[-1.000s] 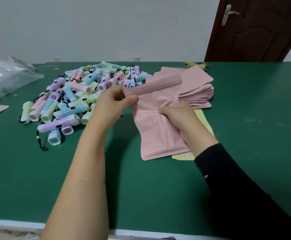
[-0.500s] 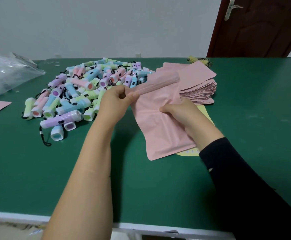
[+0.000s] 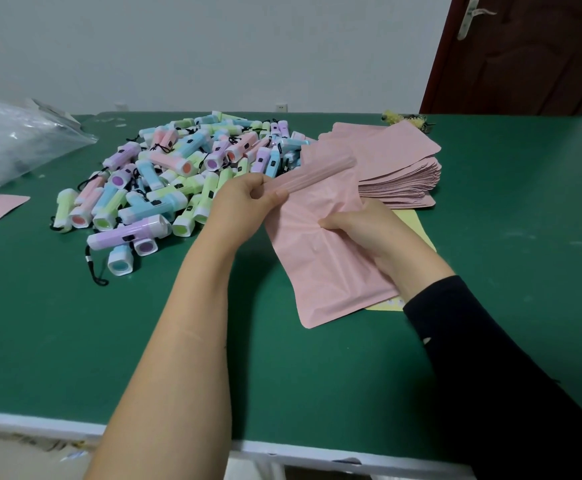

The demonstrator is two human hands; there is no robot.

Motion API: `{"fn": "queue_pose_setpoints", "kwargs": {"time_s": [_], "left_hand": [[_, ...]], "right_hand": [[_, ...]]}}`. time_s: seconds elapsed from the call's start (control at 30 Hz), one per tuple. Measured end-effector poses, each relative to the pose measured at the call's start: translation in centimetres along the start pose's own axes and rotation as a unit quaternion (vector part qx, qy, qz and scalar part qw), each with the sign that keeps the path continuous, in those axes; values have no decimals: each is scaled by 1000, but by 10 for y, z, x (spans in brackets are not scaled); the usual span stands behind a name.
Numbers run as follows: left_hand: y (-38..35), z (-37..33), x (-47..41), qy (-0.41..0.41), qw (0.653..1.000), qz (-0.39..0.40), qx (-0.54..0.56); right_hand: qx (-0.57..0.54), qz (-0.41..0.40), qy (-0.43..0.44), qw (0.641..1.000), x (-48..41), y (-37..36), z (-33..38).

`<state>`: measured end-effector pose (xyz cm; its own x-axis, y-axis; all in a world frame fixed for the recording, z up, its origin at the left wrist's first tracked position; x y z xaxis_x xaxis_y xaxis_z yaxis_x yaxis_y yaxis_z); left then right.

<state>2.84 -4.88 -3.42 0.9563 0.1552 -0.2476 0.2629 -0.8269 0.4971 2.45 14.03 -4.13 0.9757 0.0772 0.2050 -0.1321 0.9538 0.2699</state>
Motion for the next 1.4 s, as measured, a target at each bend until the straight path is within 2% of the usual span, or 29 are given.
{"fn": "queue_pose_setpoints", "kwargs": {"time_s": [0.17,0.37,0.77,0.97,1.07,1.13,1.23,1.4], "left_hand": [[-2,-6,3,-17,999,21,38],[-6,-7,2,2,1000,18,9],[-12,-11,2,-16,998,7,-55],[-17,-15,3,-70,994,-9,-83],[-16,-15,3,-75,993,10,-90],[-18,-18,4,-85,992,29,-92],[-22,-24,8,-100,990,47,-90],[-19,-25,8,-86,991,52,-84]], "right_hand": [[7,10,6,1000,0,1,-1],[6,19,11,1000,1,-4,-1],[3,29,19,999,-1,-10,-5],[-24,53,36,998,0,-16,-7],[-91,58,64,992,1,-13,-3],[-125,17,103,987,0,-5,3],[-99,-41,150,983,1,2,8],[-7,-46,202,978,5,-2,14]]}}
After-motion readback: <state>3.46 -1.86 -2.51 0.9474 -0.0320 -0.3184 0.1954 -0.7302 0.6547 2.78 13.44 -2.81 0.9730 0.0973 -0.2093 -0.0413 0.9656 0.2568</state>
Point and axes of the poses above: each hand's wrist, its own x-axis away from the middle knuckle, its own y-axis out of the back of the hand, z = x × y, the point moved 2 cm from there along -x, towards the middle knuckle
